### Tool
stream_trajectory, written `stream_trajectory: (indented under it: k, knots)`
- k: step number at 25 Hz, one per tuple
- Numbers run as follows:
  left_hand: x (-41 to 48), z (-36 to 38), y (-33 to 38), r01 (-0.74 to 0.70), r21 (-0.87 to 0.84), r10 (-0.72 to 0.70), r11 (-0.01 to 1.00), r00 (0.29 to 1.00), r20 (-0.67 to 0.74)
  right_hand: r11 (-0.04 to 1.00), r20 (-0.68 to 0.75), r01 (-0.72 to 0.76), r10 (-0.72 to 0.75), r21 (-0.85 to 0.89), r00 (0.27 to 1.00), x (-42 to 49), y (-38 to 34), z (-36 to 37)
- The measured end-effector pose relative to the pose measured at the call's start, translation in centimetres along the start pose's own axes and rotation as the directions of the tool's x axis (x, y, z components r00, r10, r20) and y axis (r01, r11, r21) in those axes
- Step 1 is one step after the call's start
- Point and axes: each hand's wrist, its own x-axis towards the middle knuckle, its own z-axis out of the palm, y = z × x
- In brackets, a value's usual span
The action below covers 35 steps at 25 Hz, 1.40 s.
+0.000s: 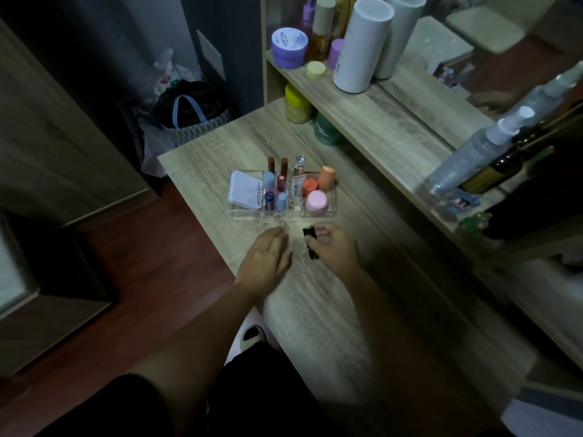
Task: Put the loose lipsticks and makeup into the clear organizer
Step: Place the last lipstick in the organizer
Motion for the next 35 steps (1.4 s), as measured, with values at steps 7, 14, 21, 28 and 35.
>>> stream_trajectory:
  k: [7,14,21,28,35]
  knots:
    - [0.1,1.9,-2.5,-0.14,0.183,0.102,0.973,0.974,0.203,0.954,-0.144,0.165,-0.131,0.251,0.981,2.5,-3.0,-0.1]
    - [0.1,2.2,-3.0,-0.147,0.186,0.112,0.971,0.976,0.185,0.965,-0.123,0.194,-0.174,0.176,0.977,3.7,-2.9,1.3]
    - [0.1,2.2,-3.1,-0.148,0.19,0.111,0.971,0.975,0.194,0.98,-0.161,0.184,-0.171,0.07,0.972,3.8,-2.9,2.4]
    - [0.4,1.9,-2.8,-0.139,0.137,0.106,0.981,0.969,0.224,0.984,-0.152,0.17,-0.161,0.049,0.975,4.1,-3.0,2.6]
    - [1.0,-1.0,-3.5,0.218,-0.162,-0.254,0.963,0.932,-0.258,0.987,-0.284,0.159,-0.158,-0.02,0.946,4.2,-1.7,1.4]
